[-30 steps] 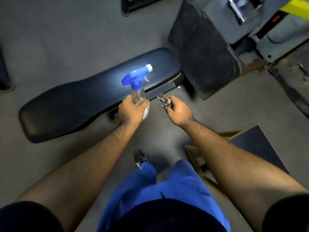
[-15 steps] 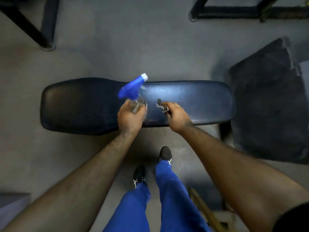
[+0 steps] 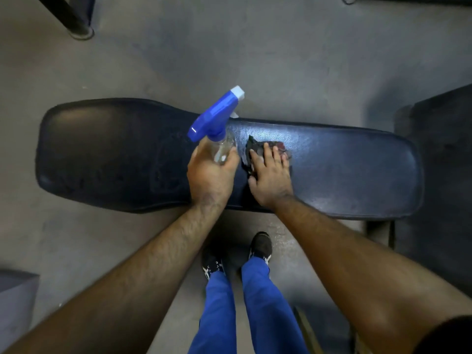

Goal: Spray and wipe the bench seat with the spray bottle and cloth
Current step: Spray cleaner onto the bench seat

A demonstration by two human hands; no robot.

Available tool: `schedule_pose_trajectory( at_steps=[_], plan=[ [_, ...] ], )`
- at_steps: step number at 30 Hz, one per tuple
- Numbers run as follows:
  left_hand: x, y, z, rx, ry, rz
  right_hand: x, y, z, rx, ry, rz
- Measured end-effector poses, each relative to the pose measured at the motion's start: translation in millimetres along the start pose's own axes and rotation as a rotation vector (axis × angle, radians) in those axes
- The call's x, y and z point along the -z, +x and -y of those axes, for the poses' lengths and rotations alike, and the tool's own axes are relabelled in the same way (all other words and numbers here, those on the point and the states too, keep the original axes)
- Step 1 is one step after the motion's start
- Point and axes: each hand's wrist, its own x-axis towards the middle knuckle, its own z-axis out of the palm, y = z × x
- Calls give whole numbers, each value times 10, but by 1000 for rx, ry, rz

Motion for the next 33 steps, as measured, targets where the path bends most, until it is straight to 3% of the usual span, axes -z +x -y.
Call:
schedule_pose_trajectory(
  at_steps=[9,16,20,26,33],
  plan=[
    [45,-10,20,0,30,21,79,56,-1,-15,55,25],
    [317,-62,1,45,90,174,493,-389,351,58,619,-182],
    [585,-105,-63,90,174,195,677,-574,785,68,805,-271],
    [910,38,-96,76,266,187,967,-542,1313,-25,855,-462],
    [1068,344,83,35,261,140,988,-299,1544,58,939,-467]
  ],
)
